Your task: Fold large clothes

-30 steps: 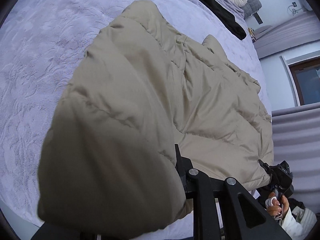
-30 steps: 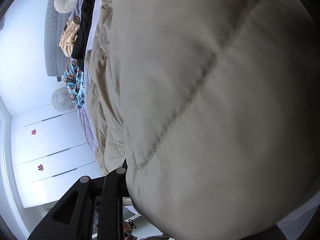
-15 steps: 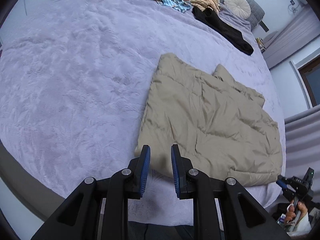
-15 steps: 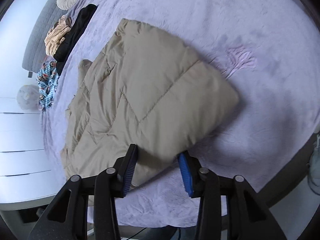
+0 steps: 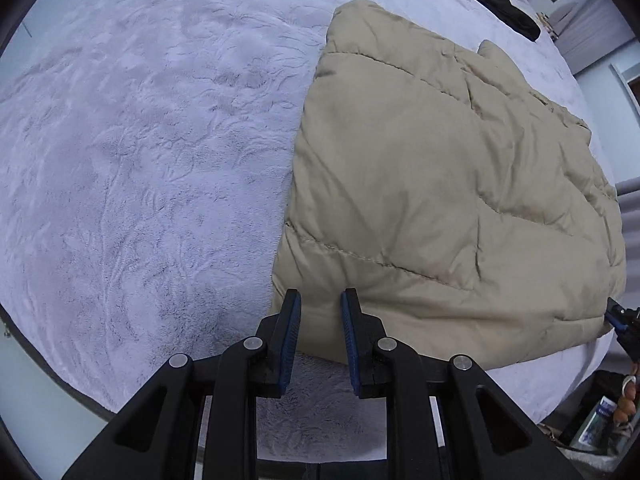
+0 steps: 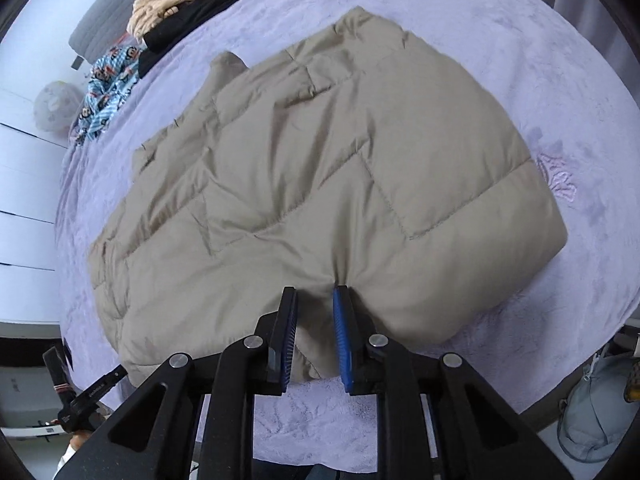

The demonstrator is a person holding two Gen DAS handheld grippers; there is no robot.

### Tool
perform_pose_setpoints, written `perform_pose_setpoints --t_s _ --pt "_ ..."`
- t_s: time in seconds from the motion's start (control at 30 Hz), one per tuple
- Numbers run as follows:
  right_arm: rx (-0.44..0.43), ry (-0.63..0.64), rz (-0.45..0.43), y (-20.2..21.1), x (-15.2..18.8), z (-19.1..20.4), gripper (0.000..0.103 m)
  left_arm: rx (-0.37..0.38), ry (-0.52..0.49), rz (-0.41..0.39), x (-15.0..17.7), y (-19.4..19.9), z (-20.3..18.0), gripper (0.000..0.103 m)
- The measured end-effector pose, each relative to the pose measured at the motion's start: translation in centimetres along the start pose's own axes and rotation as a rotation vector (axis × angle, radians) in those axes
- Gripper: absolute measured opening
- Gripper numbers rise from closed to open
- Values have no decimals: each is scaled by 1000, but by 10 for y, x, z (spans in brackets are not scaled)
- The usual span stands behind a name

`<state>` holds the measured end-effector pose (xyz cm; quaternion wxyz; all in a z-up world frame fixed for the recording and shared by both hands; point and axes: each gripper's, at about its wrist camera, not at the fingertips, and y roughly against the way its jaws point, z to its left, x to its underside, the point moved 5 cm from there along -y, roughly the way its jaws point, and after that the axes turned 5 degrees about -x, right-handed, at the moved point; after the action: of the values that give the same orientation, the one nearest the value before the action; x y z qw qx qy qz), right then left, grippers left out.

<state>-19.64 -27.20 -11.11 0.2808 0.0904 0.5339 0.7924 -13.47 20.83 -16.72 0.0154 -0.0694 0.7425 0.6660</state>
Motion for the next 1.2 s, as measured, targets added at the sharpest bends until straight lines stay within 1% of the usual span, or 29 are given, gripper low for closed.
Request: perform_pose_setpoints --t_s 0.1,0.17,0.27,0.43,0.63,0.8,1.0,1.03,1.07,1.1,1.13,1.17,1.2 --pt "-4 -39 21 -8 3 -10 20 -33 -33 -10 -1 11 0 22" --pt "-13 -58 15 -2 3 -10 20 -34 -40 -18 -1 18 1 22" --pt "-16 -49 2 8 6 -3 20 -31 -50 -27 -1 26 1 22" --pt "-28 -12 -21 17 17 20 21 -44 -112 -52 2 38 -9 22" --pt "-44 1 4 16 39 34 21 -57 -153 -68 4 46 -21 22" --pt "-50 9 23 10 50 45 21 -67 -173 -69 8 48 -24 22" --pt "-63 52 45 9 49 58 21 -67 -133 -68 10 51 -23 22" --pt "-66 65 49 9 48 61 21 -70 -131 -67 10 50 -24 26" --pt "-68 80 54 9 47 64 21 -76 -132 -67 10 50 -26 39" --pt "-70 96 59 9 46 67 21 -86 -129 -69 10 51 -29 81" --pt "-74 110 63 9 46 68 21 -105 -121 -89 9 53 -31 100" --pt "-77 125 71 9 45 69 21 -121 -119 -119 9 58 -35 100" --pt "-80 138 80 8 44 69 21 -127 -123 -124 8 61 -41 100"
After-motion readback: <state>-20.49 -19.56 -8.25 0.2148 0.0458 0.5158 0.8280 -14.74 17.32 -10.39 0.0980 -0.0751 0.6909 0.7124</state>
